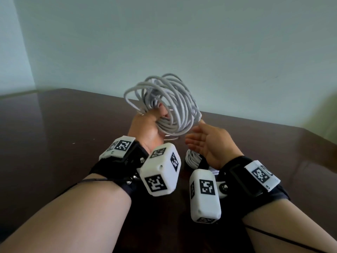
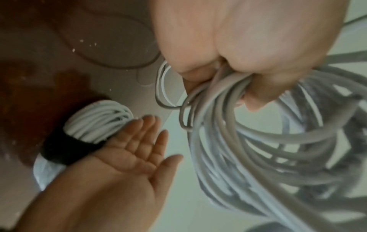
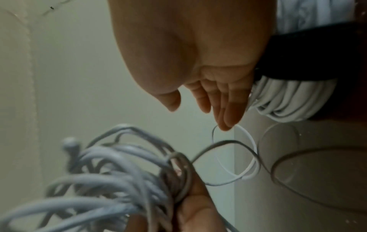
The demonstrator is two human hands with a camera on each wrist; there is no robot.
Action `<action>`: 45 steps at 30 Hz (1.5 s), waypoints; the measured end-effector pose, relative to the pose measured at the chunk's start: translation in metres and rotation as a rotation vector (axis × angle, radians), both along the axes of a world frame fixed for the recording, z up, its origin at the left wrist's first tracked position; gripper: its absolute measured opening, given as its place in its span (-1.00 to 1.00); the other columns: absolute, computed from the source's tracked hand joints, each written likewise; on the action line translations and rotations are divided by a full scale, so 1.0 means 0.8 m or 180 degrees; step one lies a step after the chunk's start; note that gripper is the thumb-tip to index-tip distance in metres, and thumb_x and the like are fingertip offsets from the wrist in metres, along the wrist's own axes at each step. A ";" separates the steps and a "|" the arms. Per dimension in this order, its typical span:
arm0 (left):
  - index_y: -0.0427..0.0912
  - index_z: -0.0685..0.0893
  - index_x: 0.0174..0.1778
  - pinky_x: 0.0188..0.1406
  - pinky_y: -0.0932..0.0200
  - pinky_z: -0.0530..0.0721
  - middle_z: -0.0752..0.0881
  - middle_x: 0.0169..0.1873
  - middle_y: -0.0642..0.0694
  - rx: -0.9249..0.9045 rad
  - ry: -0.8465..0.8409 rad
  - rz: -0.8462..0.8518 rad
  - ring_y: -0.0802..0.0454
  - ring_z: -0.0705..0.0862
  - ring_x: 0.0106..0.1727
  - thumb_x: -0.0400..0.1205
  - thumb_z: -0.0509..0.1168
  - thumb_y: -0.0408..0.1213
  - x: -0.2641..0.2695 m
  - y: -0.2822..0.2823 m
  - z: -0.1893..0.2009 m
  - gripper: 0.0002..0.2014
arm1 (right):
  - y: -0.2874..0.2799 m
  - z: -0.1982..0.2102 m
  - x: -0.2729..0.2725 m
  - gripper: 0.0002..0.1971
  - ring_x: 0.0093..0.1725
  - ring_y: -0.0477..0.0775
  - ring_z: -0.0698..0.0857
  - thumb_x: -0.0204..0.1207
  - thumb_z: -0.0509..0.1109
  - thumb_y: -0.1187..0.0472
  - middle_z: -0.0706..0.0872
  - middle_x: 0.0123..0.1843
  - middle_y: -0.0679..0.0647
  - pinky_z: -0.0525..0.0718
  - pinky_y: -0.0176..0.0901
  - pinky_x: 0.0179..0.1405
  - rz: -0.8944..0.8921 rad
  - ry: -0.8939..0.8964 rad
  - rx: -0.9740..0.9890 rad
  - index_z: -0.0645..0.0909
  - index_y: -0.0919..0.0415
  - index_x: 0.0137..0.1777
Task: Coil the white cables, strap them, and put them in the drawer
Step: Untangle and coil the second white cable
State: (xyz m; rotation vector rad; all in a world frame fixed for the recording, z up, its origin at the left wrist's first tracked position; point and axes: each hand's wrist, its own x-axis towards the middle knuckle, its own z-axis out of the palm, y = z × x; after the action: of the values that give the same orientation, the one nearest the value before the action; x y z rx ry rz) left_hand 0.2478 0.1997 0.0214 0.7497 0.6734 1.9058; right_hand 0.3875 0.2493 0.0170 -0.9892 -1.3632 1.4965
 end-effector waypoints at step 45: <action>-0.39 0.64 -0.10 -0.59 0.10 0.70 0.68 -0.36 -0.27 -0.1157 0.0161 0.0467 -0.09 0.70 -0.55 0.62 0.26 -0.42 0.000 0.002 -0.012 -0.90 | 0.021 0.002 0.020 -0.78 -0.44 0.05 0.58 0.57 0.36 0.34 0.65 -0.58 0.04 0.61 -0.11 -0.41 -0.0951 0.0843 0.0110 0.40 0.17 -0.25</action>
State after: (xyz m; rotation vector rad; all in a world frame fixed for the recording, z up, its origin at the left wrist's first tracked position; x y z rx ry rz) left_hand 0.2476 0.2011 0.0120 0.5288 1.0966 1.8269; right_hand 0.4035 0.2659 0.0184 -0.8926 -1.0021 1.3200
